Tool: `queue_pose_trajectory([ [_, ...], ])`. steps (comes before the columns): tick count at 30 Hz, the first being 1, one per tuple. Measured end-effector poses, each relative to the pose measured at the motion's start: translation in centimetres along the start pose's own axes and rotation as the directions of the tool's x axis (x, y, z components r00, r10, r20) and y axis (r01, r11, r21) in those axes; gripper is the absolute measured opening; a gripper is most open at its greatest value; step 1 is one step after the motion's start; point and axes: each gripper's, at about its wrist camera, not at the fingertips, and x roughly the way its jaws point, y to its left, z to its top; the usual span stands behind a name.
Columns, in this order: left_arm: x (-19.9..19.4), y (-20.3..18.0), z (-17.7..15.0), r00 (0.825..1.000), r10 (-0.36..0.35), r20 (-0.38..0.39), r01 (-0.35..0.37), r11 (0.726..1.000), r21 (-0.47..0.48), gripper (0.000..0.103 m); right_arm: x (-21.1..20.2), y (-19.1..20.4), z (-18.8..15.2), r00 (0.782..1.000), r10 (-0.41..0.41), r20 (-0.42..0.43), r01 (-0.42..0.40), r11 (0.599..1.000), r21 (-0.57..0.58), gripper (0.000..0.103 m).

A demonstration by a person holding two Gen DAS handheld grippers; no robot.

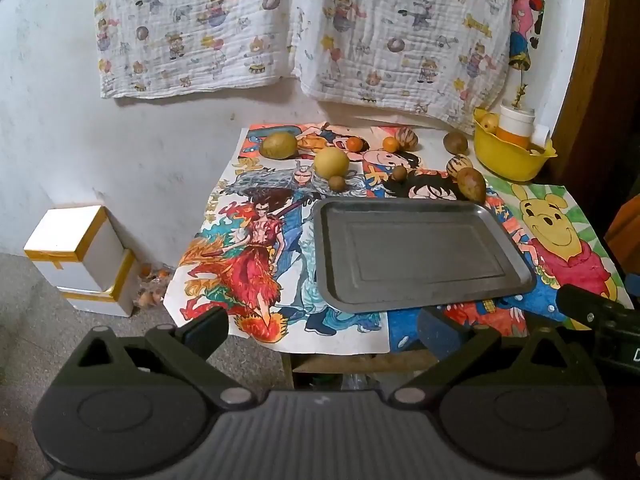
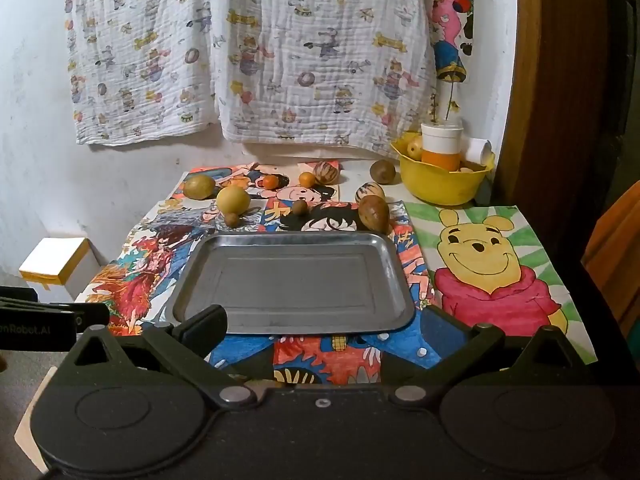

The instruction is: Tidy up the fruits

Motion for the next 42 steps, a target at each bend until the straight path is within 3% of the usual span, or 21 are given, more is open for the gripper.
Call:
queue_pose_trajectory([
  [42, 0.2, 0.2, 0.3, 1.0, -0.014, -0.026, 0.014, 1.0, -0.011, 0.102, 0.5, -0.1, -0.9, 1.0, -0.011, -0.008, 0.011, 1.0, 0.014, 0.103],
])
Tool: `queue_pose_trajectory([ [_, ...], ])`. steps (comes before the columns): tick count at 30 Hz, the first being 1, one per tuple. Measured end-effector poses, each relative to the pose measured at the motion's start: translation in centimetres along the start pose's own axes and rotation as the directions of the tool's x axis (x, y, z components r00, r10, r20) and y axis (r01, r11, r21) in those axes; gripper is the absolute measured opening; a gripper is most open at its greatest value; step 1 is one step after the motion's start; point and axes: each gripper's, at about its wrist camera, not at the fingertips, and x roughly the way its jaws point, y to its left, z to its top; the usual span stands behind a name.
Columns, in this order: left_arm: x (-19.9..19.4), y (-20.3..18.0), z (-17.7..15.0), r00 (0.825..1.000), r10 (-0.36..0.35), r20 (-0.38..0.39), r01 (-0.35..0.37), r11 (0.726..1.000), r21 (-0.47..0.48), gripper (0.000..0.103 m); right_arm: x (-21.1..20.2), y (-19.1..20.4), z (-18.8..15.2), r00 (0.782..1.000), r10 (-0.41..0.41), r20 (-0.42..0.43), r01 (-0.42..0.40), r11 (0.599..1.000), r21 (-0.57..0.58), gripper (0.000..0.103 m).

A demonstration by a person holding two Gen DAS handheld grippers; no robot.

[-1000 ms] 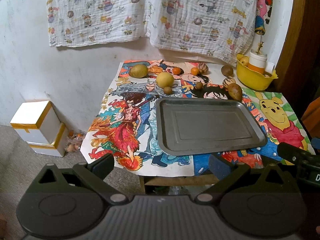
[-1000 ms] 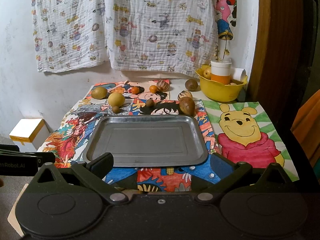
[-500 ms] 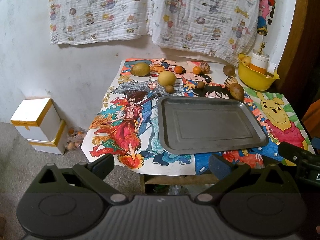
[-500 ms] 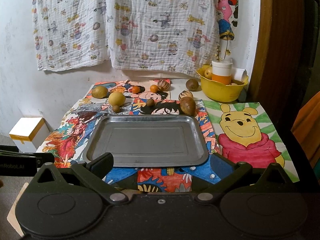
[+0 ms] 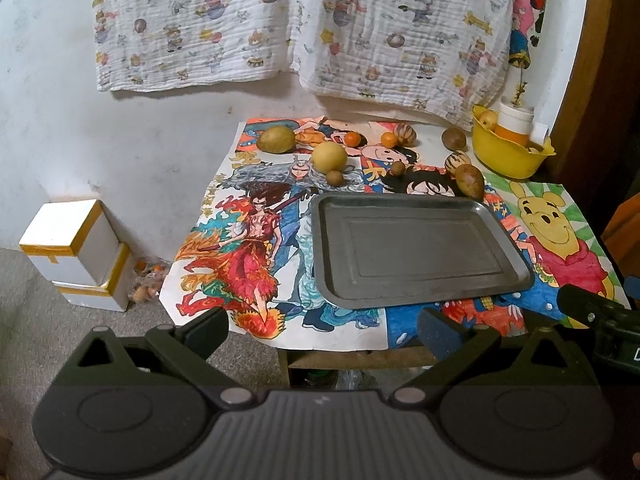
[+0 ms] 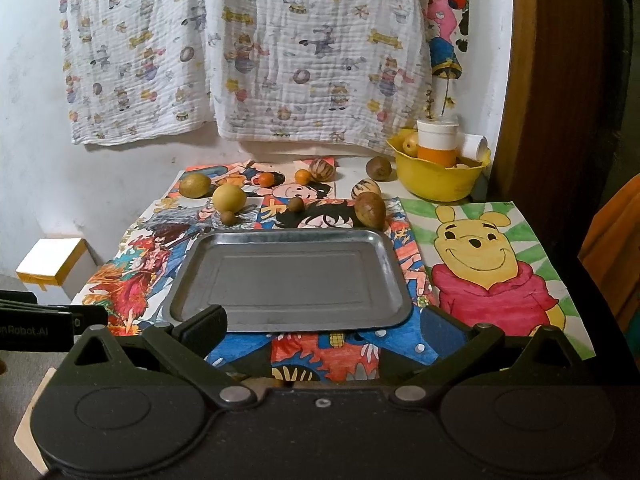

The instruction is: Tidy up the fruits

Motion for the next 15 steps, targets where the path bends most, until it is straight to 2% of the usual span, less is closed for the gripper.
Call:
queue_pose_trajectory([
  [15, 0.89, 0.99, 0.49, 0.999, -0.03, -0.013, 0.03, 1.0, -0.009, 0.102, 0.2, 0.36, 0.42, 1.0, -0.008, -0.008, 0.008, 1.0, -0.007, 0.103],
])
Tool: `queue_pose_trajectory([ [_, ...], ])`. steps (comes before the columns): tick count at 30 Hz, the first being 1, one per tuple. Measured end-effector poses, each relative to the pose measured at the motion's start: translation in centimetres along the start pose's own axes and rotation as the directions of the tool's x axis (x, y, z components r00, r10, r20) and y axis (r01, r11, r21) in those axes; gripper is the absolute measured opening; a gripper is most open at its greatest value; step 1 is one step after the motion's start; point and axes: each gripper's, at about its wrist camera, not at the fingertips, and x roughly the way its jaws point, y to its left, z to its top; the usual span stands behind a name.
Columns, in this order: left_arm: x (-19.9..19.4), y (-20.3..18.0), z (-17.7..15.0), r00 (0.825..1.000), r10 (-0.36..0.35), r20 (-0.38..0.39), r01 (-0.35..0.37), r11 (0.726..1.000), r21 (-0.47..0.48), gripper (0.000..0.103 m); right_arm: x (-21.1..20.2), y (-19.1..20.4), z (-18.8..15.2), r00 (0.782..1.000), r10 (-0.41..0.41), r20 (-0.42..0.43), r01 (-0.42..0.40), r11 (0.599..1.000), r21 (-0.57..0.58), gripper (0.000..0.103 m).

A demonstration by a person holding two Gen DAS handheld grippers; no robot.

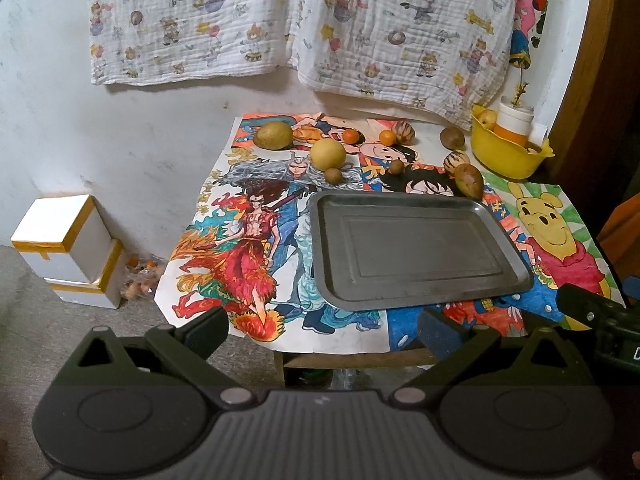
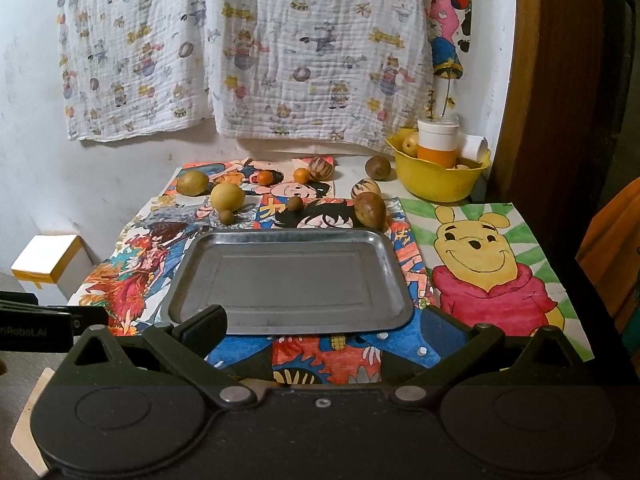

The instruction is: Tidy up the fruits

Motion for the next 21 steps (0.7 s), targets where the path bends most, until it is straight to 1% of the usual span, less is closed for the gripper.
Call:
queue_pose_trajectory([
  [12, 1.1, 1.9, 1.3, 1.0, -0.025, 0.0, 0.025, 1.0, 0.016, 0.102, 1.4, 2.1, 1.6, 0.999, -0.028, -0.03, 0.028, 1.0, 0.008, 0.103],
  [17, 1.8, 2.8, 2.0, 0.999, -0.04, -0.001, 0.04, 0.999, 0.013, 0.102, 1.8, 3.1, 2.5, 0.999, -0.039, -0.016, 0.039, 0.999, 0.001, 0.103],
  [21, 2.5, 3.5, 2.5, 1.0, -0.03, -0.004, 0.03, 1.0, 0.008, 0.102, 2.5, 3.7, 3.3, 0.999, -0.038, -0.005, 0.038, 0.999, -0.013, 0.103],
])
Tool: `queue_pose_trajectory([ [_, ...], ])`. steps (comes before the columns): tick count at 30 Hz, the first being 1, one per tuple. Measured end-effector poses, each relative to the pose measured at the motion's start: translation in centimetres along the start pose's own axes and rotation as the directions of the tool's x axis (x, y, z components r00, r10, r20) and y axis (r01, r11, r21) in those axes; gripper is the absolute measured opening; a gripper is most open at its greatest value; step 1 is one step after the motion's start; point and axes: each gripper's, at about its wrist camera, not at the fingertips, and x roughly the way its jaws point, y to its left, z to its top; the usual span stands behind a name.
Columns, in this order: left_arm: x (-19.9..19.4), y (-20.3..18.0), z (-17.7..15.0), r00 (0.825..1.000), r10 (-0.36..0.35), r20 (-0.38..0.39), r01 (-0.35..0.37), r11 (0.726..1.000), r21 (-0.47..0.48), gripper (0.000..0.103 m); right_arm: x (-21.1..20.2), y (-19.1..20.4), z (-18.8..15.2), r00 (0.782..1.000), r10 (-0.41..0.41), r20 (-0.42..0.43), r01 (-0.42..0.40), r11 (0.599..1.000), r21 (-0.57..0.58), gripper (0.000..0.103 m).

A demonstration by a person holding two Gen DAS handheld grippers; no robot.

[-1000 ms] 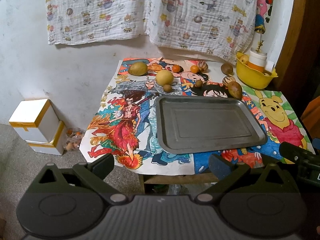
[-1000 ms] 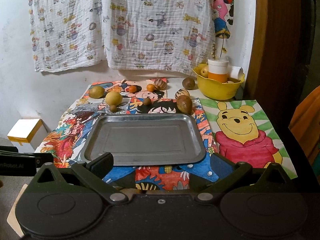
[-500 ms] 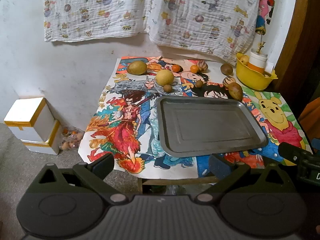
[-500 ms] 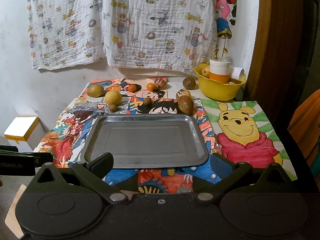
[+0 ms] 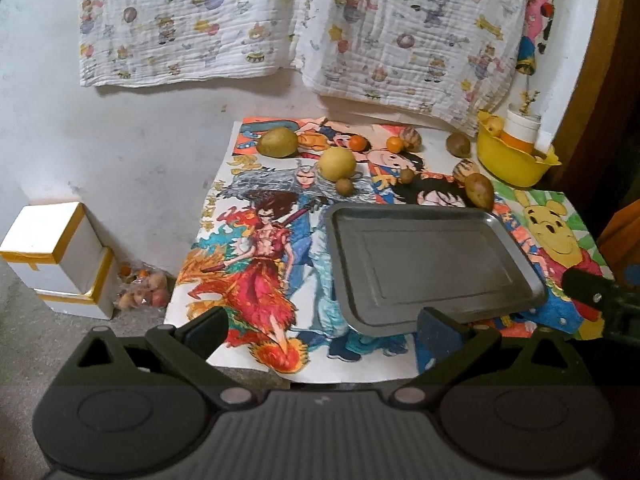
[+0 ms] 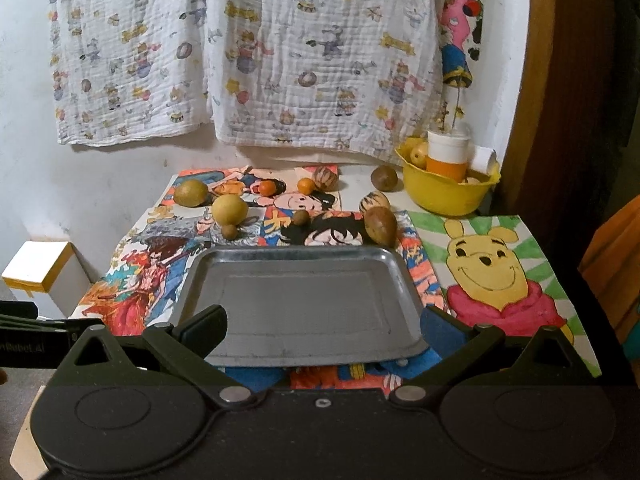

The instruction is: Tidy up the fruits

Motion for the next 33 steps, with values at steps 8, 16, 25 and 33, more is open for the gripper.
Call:
queue_pose_trajectory([
  [8, 2.0, 2.7, 1.8, 0.998, 0.052, -0.031, -0.053, 0.997, -0.059, 0.102, 2.2, 1.1, 1.9, 1.0, 0.02, 0.003, -0.02, 0.999, -0.038, 0.103],
  [16, 5.7, 4.2, 4.8, 0.994, 0.081, -0.067, -0.088, 0.99, -0.11, 0.102, 6.2, 2.0, 3.4, 0.997, 0.066, -0.032, -0.069, 0.992, -0.105, 0.103],
  [25, 12.0, 3.9, 10.0, 0.989, 0.092, -0.117, -0.11, 0.981, -0.162, 0.102, 14.5, 1.6, 7.1, 0.986, 0.124, -0.108, -0.142, 0.975, -0.171, 0.102],
  [33, 19.2, 1.1, 14.7, 0.983, 0.055, -0.174, -0.089, 0.976, -0.198, 0.102, 23.0, -0.5, 11.1, 0.972, 0.143, -0.185, -0.187, 0.951, -0.245, 0.097],
])
